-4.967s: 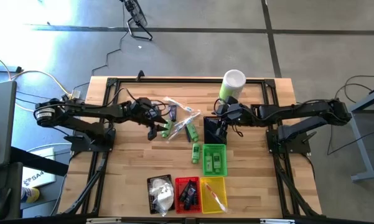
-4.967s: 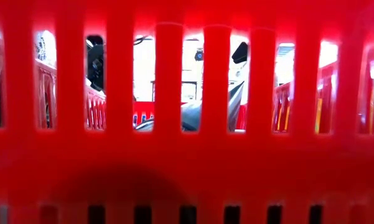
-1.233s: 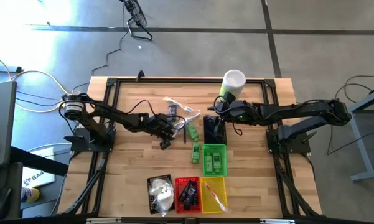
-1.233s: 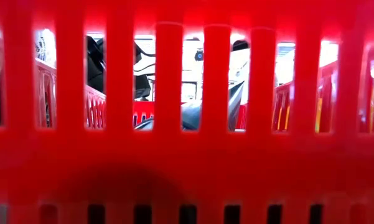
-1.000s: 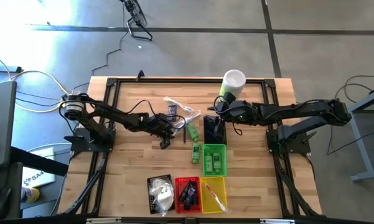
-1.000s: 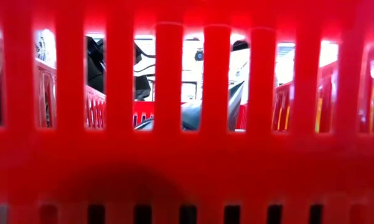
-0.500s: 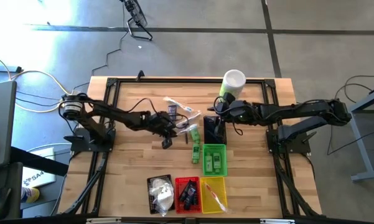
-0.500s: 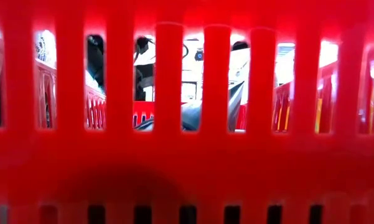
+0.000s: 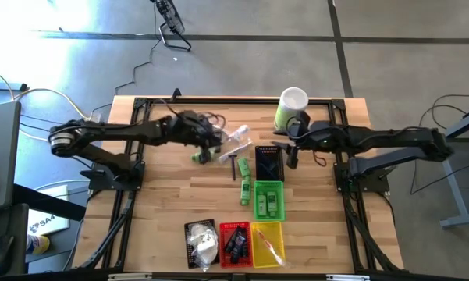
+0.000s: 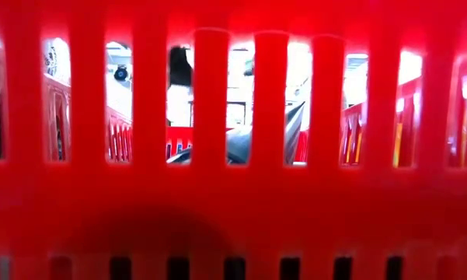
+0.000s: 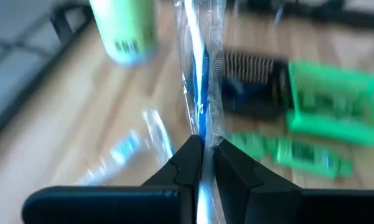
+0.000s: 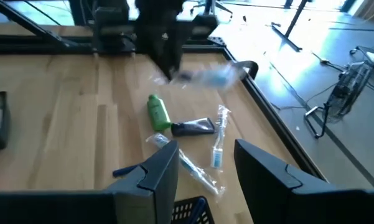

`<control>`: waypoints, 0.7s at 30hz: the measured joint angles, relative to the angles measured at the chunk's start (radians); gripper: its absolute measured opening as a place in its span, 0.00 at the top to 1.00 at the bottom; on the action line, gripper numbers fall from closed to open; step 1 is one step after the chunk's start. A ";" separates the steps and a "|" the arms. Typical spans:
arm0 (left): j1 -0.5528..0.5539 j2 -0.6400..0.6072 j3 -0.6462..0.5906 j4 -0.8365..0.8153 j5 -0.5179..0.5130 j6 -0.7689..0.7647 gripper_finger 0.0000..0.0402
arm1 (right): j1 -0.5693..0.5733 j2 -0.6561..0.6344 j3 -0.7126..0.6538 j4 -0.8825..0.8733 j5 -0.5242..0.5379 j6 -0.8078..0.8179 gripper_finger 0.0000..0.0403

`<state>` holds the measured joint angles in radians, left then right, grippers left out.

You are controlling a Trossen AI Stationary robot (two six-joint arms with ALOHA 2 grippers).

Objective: Pick & Place Travel size toiletries
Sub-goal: Put the blue toothbrush into the yellow bin

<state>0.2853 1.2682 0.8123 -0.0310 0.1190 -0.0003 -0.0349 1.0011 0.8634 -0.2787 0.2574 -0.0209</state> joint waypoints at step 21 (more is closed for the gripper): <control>-0.055 -0.022 0.001 0.268 0.116 0.101 0.91 | -0.021 0.261 0.000 0.461 -0.109 0.119 0.63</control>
<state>0.2299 1.2465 0.8135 0.2369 0.2349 0.1009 -0.0563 1.2617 0.8635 0.1818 0.1482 0.0982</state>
